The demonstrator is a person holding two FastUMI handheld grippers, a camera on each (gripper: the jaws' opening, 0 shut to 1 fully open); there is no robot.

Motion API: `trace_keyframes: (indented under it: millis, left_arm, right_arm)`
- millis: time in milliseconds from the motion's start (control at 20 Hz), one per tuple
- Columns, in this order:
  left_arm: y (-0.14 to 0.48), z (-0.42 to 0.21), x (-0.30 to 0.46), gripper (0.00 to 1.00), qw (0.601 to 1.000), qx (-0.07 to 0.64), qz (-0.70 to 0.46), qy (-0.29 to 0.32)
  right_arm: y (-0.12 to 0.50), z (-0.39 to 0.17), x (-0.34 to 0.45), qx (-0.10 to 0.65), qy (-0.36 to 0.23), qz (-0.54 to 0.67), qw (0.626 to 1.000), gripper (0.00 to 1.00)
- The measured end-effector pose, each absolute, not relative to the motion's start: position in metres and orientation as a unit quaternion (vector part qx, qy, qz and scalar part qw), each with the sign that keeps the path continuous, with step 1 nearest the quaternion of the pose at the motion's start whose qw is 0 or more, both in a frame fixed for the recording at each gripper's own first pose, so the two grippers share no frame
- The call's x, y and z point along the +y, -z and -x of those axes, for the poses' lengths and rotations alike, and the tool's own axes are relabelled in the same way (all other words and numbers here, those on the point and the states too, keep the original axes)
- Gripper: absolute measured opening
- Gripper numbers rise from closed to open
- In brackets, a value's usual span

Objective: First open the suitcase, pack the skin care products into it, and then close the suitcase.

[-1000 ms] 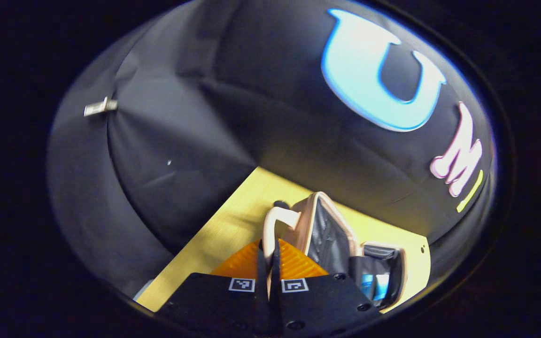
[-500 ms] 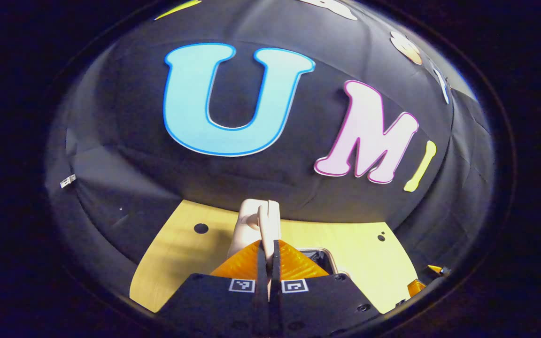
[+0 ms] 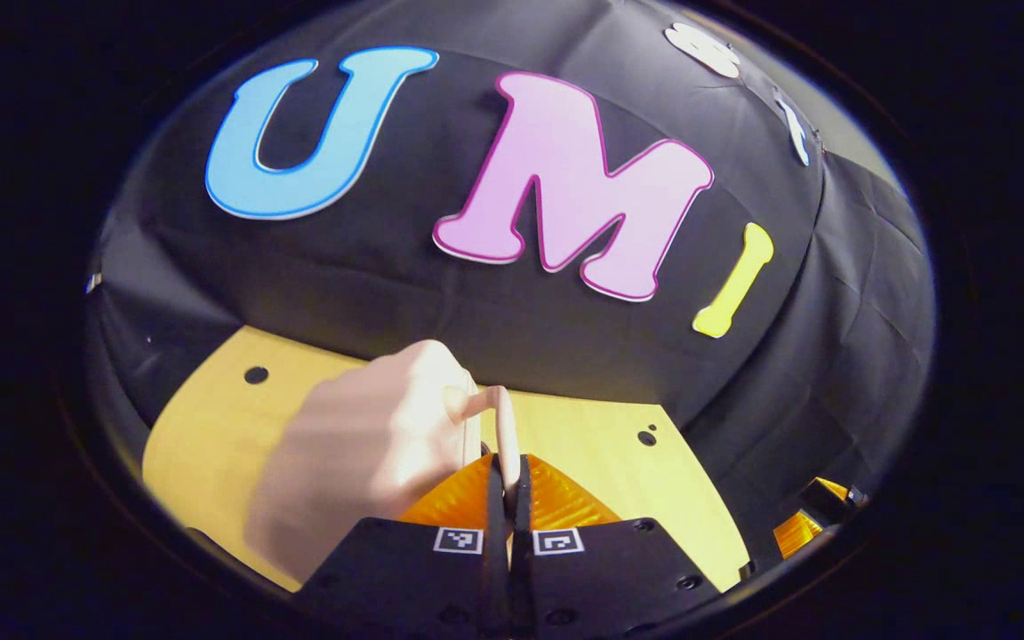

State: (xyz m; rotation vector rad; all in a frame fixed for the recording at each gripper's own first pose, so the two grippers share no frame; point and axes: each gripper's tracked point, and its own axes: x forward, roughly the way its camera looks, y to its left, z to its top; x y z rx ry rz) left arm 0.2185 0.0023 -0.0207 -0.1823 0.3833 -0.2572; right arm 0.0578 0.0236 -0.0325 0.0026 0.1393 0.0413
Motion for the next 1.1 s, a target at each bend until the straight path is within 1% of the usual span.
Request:
trace_keyframes:
  millis: [200,350,450,550,600,650,700,750,800,850,900,950,1000,1050,1100]
  left_arm:
    - [0.084,-0.237,-0.036,0.06,0.967,0.216,0.04,0.129]
    - [0.129,-0.241,-0.056,0.07,0.958,0.256,0.02,0.126]
    - [0.146,-0.244,-0.059,0.1,0.956,0.267,0.011,0.123]
    - [0.144,-0.236,-0.06,0.13,0.955,0.267,0.009,0.128]
    - [0.136,-0.227,-0.063,0.17,0.954,0.265,0.019,0.14]
    - [0.125,-0.22,-0.066,0.34,0.955,0.255,0.031,0.15]
    - [0.109,-0.211,-0.066,0.4,0.956,0.243,0.042,0.157]
    - [0.094,-0.201,-0.064,0.36,0.959,0.23,0.051,0.16]
    - [0.075,-0.19,-0.059,0.53,0.963,0.211,0.057,0.156]
    - [0.058,-0.176,-0.05,0.72,0.968,0.192,0.058,0.149]
    - [0.039,-0.159,-0.039,0.73,0.974,0.168,0.058,0.138]
    - [0.015,-0.147,-0.029,0.97,0.979,0.144,0.058,0.131]
    - [-0.006,-0.131,-0.021,0.92,0.983,0.117,0.057,0.131]
    - [-0.022,-0.111,-0.014,0.96,0.985,0.097,0.053,0.134]
    - [-0.04,-0.092,-0.004,0.96,0.988,0.076,0.048,0.129]
  right_arm:
    - [0.039,-0.057,-0.001,0.078,-0.015,-0.001,0.997,0.98]
    - [0.035,-0.053,-0.009,0.07,-0.004,-0.014,0.997,0.98]
    - [0.027,-0.049,-0.008,0.061,-0.001,-0.01,0.998,0.97]
    - [0.016,-0.043,-0.008,0.05,0.004,-0.003,0.999,0.98]
    - [0.01,-0.041,-0.007,0.046,0.008,-0.003,0.999,0.98]
    - [0.005,-0.037,-0.005,0.041,0.011,-0.001,0.999,0.98]
    - [-0.001,-0.034,-0.003,0.037,0.015,0.0,0.999,0.97]
    - [-0.008,-0.031,-0.001,0.032,0.021,0.002,0.999,0.98]
    - [-0.014,-0.027,0.004,0.028,0.024,0.002,0.999,0.97]
    - [-0.021,-0.024,0.011,0.023,0.024,-0.001,0.999,0.97]
    - [-0.029,-0.02,0.02,0.017,0.021,-0.002,1.0,0.97]
    - [-0.036,-0.016,0.028,0.011,0.019,0.001,1.0,0.97]
    - [-0.043,-0.012,0.035,0.003,0.018,0.005,1.0,0.97]
    - [-0.048,-0.008,0.044,-0.002,0.016,0.009,1.0,0.97]
    - [-0.051,-0.003,0.053,-0.003,0.012,0.01,1.0,0.97]
